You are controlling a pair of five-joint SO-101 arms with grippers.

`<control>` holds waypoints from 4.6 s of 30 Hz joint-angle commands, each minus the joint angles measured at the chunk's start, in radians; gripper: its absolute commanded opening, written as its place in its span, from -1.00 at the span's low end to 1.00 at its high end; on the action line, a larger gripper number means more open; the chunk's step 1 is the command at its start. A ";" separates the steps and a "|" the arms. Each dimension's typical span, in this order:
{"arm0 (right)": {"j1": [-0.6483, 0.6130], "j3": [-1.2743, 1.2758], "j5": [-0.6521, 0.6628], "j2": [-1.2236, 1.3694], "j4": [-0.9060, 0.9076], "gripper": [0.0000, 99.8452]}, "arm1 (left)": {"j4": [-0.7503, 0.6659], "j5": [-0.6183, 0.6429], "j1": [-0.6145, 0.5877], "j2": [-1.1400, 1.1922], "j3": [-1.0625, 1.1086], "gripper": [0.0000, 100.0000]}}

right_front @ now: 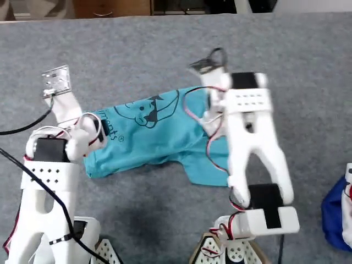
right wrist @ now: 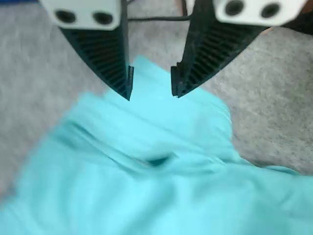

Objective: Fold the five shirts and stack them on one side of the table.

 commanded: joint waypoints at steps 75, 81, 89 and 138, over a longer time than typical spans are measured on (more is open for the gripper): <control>-0.030 -0.108 -0.206 0.203 0.092 -0.98 | 0.132 -0.035 0.018 -0.021 -0.222 -0.73; -0.067 0.111 -0.247 0.018 0.043 -0.98 | 0.130 -0.035 0.018 -0.021 -0.219 -0.73; -0.096 0.409 -0.241 -0.199 -0.075 -0.98 | 0.127 -0.035 0.018 -0.021 -0.216 -0.73; 0.064 0.923 1.079 -0.298 -0.614 -0.63 | 0.181 -0.035 0.018 -0.030 -0.224 -0.73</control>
